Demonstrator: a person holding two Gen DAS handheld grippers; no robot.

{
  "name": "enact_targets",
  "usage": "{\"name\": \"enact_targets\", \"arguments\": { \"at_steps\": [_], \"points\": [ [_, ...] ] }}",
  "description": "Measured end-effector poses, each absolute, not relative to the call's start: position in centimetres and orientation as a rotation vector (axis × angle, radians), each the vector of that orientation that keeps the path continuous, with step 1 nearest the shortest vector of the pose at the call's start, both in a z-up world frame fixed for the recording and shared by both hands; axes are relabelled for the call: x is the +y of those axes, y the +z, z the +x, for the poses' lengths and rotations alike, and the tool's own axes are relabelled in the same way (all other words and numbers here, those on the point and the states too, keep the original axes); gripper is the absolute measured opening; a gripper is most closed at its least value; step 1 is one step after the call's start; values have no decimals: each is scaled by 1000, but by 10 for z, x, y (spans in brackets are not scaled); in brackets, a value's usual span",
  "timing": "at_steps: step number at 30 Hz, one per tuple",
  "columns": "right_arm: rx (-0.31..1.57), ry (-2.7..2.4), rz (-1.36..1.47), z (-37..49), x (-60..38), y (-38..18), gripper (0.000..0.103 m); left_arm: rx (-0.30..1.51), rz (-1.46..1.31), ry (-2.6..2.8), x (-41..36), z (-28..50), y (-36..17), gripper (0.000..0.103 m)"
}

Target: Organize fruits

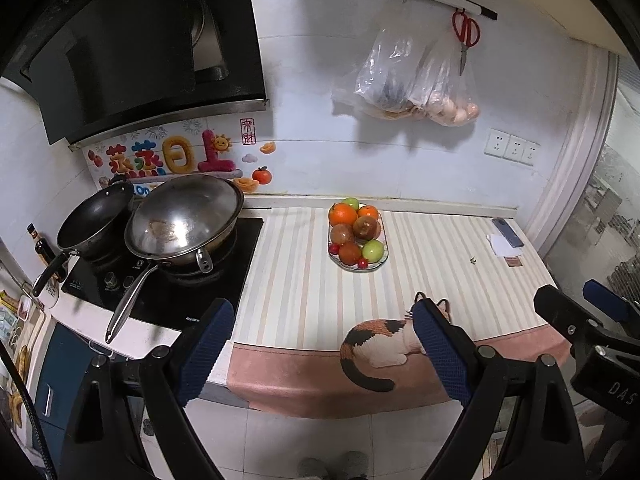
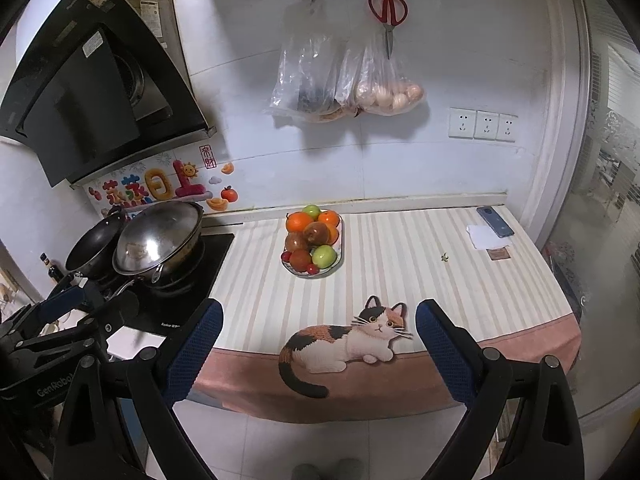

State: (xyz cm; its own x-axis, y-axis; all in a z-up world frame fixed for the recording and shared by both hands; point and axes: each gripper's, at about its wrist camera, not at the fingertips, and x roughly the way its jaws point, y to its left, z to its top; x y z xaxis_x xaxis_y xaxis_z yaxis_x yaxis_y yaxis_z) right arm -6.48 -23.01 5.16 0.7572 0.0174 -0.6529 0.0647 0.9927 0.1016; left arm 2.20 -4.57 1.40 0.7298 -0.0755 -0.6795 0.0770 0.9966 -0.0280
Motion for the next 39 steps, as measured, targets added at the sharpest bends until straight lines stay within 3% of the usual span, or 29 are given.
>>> {"name": "enact_targets", "arguments": {
  "at_steps": [2,5,22,39],
  "points": [
    [719,-22,126,-58,-232,50,99,756,17,-69,-47,30,11,92],
    [734,-22,125,-43,-235,45,102,775,16,-62,-48,47,4,102],
    [852,-36,104,86,-252,-18,102,833,66,17,-59,134,-33,103],
    [896,-51,83,120,-260,-41,102,878,48,16,-65,161,-52,103]
  ]
}}
